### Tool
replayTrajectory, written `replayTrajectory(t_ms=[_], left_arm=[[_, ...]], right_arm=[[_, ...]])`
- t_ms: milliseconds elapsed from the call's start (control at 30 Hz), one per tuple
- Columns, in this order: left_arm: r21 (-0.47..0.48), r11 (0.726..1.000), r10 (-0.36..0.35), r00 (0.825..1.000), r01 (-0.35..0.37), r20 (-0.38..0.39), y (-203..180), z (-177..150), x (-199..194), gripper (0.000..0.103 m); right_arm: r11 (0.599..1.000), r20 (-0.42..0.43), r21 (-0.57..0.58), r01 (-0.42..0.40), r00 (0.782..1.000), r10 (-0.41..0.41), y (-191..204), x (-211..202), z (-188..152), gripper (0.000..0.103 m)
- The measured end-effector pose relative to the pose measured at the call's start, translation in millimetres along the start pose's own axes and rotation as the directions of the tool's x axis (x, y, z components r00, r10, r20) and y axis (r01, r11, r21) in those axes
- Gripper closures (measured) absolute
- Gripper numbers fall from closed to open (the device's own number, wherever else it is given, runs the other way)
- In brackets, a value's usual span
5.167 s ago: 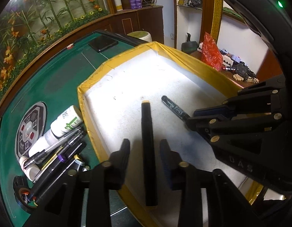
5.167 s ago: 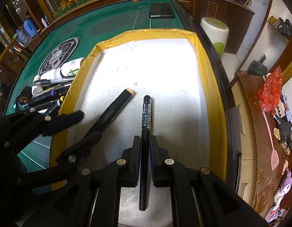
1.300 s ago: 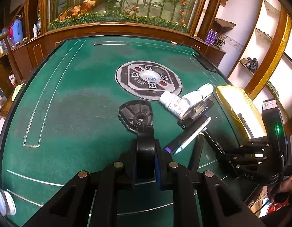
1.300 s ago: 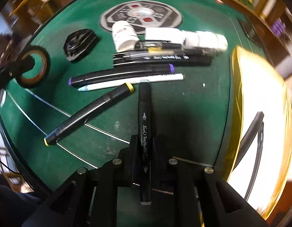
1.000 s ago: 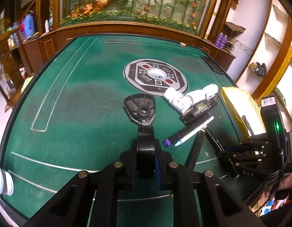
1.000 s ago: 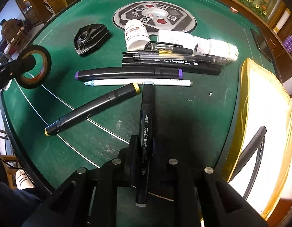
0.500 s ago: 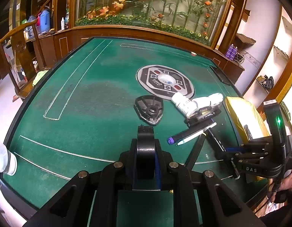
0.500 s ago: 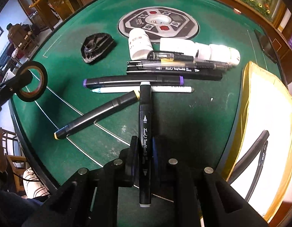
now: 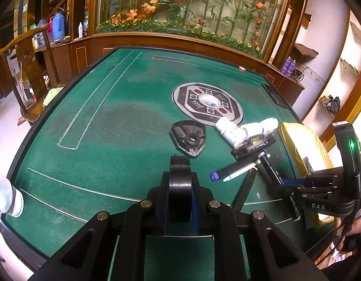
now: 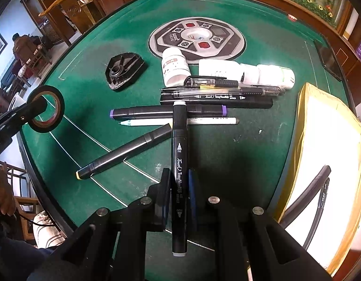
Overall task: Organize rigid objects
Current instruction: 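Lift the black marker with the right gripper above the table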
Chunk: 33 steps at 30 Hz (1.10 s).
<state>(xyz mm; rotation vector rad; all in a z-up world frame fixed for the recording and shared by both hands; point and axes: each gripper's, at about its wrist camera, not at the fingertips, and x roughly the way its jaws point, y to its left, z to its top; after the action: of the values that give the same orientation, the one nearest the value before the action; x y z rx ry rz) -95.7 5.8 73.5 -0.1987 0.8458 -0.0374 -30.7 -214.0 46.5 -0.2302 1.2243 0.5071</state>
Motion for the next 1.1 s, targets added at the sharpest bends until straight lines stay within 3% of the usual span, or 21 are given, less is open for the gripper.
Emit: replayTrajectory(t_ms=[467, 1100], left_arm=[[0.034, 0.999, -0.023, 1.000, 0.022, 0.017, -18.4, 4.6, -4.0, 0.088], [0.051, 0.999, 0.017, 1.000, -0.018, 0.021, -28.9, 1.8, -12.7, 0.088]], right_arm=[[0.996, 0.092, 0.007, -0.084, 0.992, 0.083, -2.4, -27.2, -2.1, 0.089], [0.986, 0.100, 0.002, -0.167, 0.981, 0.166, 2.4, -26.4, -1.3, 0.089]])
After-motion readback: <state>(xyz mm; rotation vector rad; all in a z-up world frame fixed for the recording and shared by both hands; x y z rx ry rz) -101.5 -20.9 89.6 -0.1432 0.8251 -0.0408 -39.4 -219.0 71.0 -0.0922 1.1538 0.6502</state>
